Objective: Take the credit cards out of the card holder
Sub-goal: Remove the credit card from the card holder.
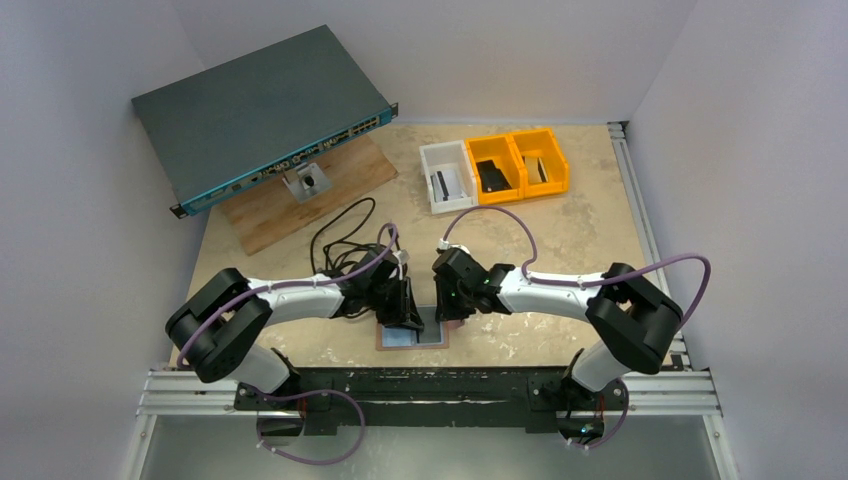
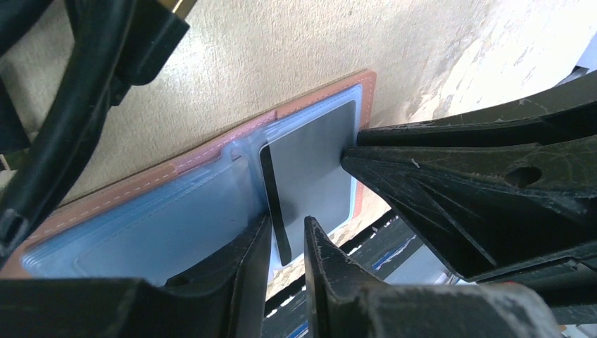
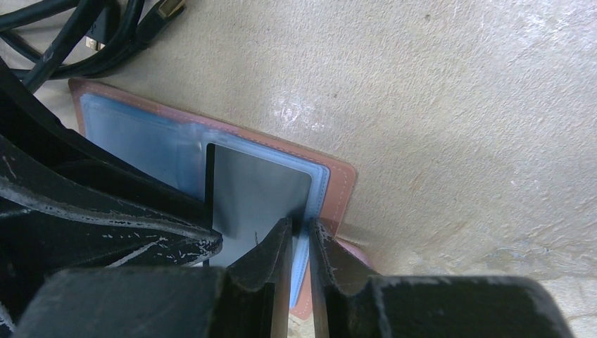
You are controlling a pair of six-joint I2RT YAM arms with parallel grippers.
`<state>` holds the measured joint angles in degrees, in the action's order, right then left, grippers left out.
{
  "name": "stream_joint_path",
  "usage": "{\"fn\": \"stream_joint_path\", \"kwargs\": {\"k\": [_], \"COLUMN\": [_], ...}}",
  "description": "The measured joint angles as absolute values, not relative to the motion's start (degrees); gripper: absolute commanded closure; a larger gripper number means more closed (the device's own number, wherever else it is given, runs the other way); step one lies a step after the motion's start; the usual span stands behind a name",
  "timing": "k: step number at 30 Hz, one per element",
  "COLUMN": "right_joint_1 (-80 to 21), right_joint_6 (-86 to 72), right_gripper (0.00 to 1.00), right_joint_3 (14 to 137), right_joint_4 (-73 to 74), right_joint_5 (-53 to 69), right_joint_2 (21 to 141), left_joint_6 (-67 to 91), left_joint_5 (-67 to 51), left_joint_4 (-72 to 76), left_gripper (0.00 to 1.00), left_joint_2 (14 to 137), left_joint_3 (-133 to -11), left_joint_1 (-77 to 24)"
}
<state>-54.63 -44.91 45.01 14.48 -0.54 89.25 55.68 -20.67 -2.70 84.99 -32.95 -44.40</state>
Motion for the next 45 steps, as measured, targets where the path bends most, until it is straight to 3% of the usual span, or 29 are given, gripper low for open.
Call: {"fn": "stream_joint_path", "kwargs": {"k": [9, 17, 29, 45], "right_joint_1": [-54.7, -54.1, -52.8, -54.7], "right_joint_6": [-45.3, -46.4, -46.9, -46.9], "right_gripper": [0.9, 0.92, 0.94, 0.95], "right_joint_3": [45.0, 44.1, 43.5, 44.0], "right_joint_4": [14.1, 11.7, 10.8, 11.6], "right_joint_5": [-0.5, 0.7, 2.5, -0.1], "right_joint_2": [89.5, 89.6, 89.5, 89.2], "left_joint_6": [56.7, 56.9, 55.0, 56.9], "left_joint_5": [-23.0, -23.8, -22.3, -26.7], "left_joint_4": [0.2, 0.5, -5.7, 4.4], "left_gripper": [0.85, 0.78, 0.78, 0.78], "left_joint_2": [84.4, 82.5, 78.6, 83.1], "left_joint_3": [-30.4, -28.5, -28.5, -26.3], "left_joint_1": [-42.8, -42.0, -42.0, -41.3]}}
